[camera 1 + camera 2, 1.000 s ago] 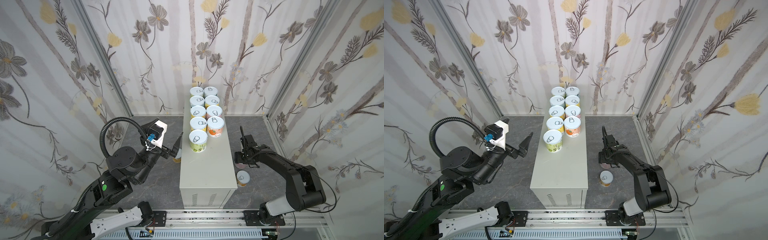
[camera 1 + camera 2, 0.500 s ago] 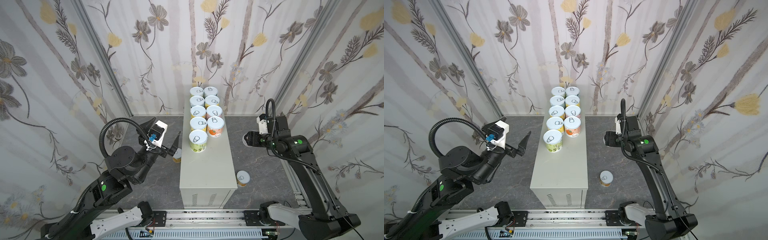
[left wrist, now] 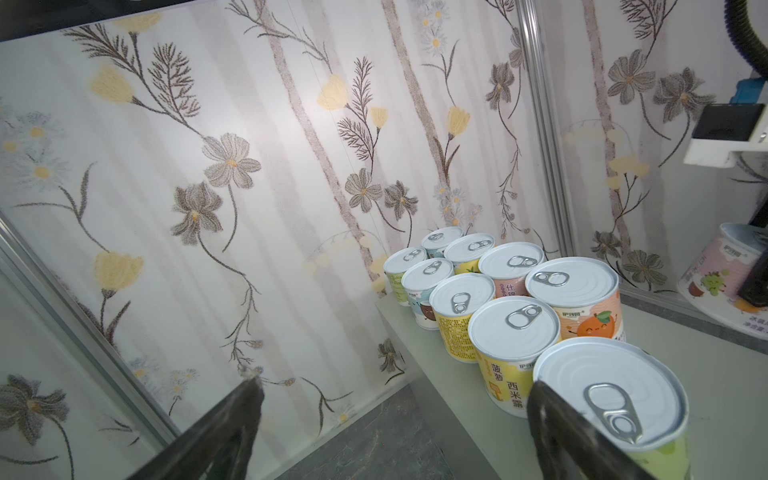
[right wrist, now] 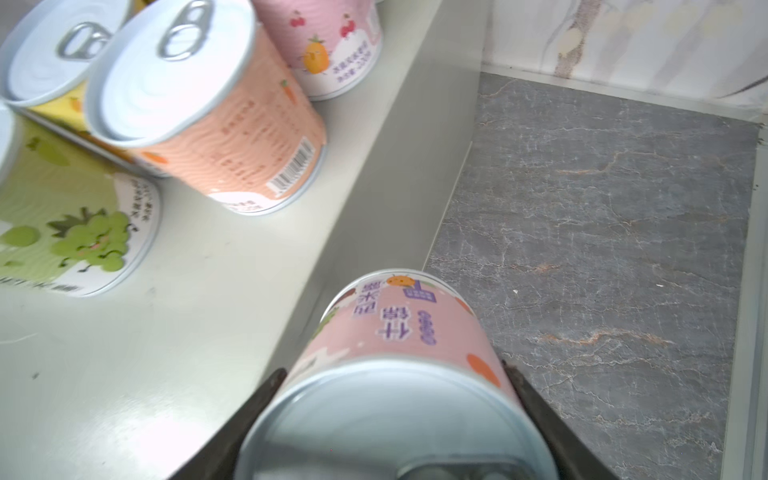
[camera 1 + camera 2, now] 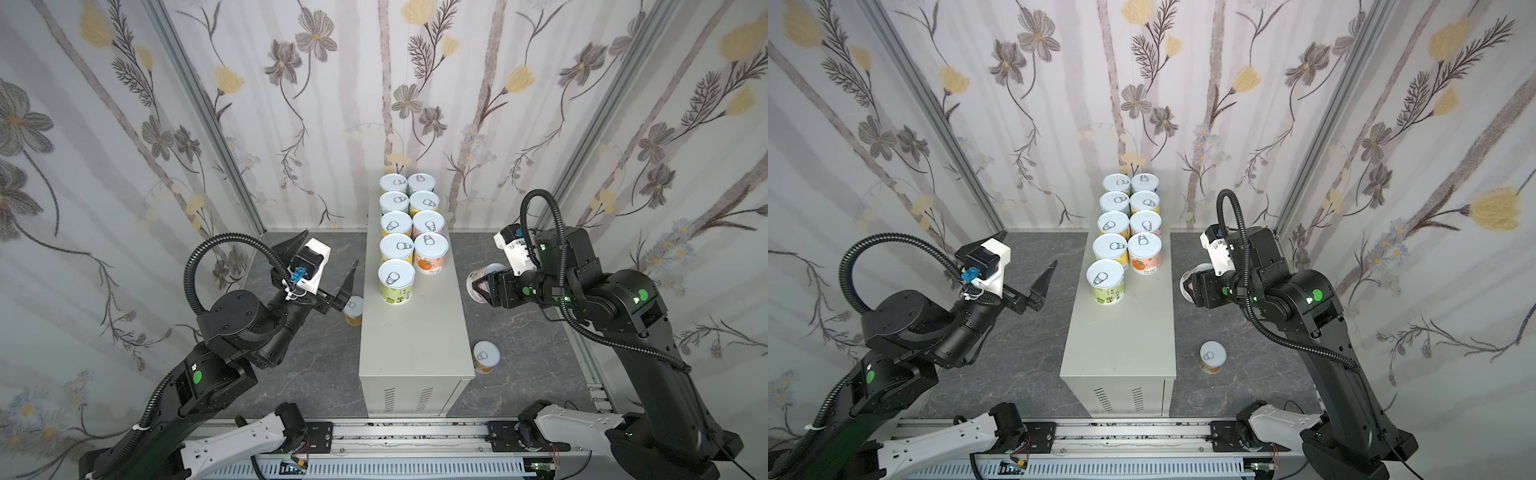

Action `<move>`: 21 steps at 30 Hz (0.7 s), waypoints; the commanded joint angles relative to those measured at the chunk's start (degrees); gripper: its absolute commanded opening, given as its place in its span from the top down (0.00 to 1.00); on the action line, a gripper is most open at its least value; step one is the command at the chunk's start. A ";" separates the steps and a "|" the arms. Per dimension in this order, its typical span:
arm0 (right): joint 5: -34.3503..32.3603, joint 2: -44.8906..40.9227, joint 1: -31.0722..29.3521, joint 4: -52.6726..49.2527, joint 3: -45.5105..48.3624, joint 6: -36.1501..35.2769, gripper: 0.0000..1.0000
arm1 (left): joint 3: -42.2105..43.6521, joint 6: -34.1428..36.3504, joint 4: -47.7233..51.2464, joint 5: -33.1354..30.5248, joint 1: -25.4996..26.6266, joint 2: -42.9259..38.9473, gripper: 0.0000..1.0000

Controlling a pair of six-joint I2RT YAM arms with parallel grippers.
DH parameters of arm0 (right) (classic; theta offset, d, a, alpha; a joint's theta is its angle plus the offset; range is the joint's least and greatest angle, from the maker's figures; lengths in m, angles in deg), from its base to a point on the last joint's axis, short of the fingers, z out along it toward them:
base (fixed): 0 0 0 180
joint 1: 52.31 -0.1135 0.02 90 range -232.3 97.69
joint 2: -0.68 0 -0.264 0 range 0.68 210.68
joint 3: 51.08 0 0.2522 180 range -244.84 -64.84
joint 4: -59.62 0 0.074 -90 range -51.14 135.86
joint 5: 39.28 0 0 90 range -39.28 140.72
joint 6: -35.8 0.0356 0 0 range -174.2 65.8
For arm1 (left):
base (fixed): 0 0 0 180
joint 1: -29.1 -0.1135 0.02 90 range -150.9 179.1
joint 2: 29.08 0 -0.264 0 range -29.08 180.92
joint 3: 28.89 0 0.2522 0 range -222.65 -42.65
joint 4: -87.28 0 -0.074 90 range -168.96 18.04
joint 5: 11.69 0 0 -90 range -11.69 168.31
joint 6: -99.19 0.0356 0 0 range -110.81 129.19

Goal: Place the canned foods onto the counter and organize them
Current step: 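Carry the pink can over the counter toward the green can with the right gripper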

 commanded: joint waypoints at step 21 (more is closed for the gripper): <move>-5.67 11.11 -18.48 -5.95 -10.38 -2.74 0.41 | -0.97 -0.54 1.57 2.66 -0.15 0.28 0.00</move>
